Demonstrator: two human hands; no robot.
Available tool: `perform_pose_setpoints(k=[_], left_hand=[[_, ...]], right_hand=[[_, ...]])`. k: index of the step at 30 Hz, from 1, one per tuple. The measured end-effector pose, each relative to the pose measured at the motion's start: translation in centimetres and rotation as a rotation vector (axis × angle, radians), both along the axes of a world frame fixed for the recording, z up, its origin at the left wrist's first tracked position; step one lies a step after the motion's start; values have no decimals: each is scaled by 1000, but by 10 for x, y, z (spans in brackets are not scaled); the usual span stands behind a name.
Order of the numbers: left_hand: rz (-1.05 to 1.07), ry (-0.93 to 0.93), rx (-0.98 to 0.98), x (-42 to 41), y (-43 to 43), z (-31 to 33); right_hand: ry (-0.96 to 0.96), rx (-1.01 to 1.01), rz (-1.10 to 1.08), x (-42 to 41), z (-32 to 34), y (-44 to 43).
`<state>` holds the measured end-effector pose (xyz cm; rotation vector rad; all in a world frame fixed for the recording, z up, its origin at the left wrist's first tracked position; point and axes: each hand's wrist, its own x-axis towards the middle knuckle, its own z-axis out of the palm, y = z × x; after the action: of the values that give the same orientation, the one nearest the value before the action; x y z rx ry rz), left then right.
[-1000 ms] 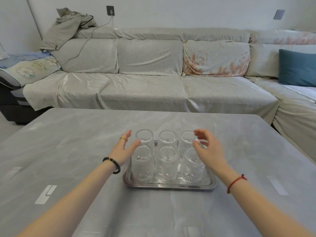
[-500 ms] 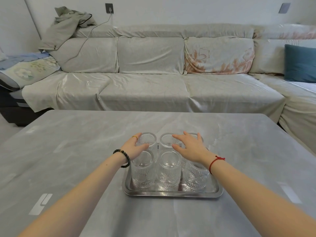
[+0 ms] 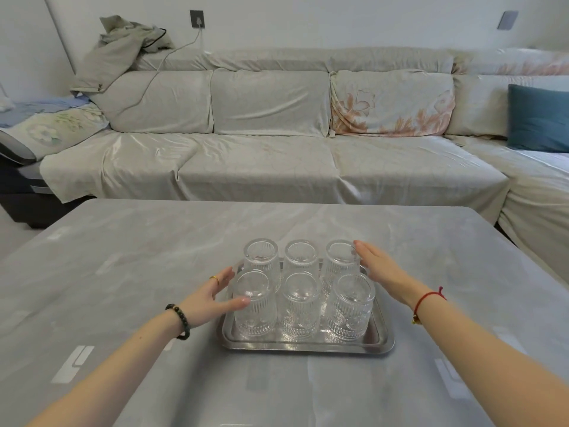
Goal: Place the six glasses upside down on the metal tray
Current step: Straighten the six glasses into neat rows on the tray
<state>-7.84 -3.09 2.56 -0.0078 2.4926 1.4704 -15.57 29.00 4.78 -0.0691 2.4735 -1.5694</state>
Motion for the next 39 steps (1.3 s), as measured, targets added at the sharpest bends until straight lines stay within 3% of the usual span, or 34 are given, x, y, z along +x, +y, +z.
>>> perform_pose_setpoints(k=[4,12,19,25,27,30,32,39], left_hand=[[-86,33,17,4,12,-3],[-29,80,49,4,15,-7],[-19,110,-9,10,10,-17],[-6,119,-8,11,13,-17],[11,127,-2,16,14,-18],[59,176,-61,30,12,-28],[74,226,-140,45,12,-35],[51,241,-177,66,16,-46]], right_hand=[[3,-66,-27,2,-3,-4],[1,-176,-5,21,-5,10],[14,-257,76,65,-57,19],[133,-159,51,71,-67,4],[196,-132,-45,79,-64,0],[468,-113,-315,110,-59,-13],[603,-93,-313,136,-61,-29],[272,-103,31,151,-68,-78]])
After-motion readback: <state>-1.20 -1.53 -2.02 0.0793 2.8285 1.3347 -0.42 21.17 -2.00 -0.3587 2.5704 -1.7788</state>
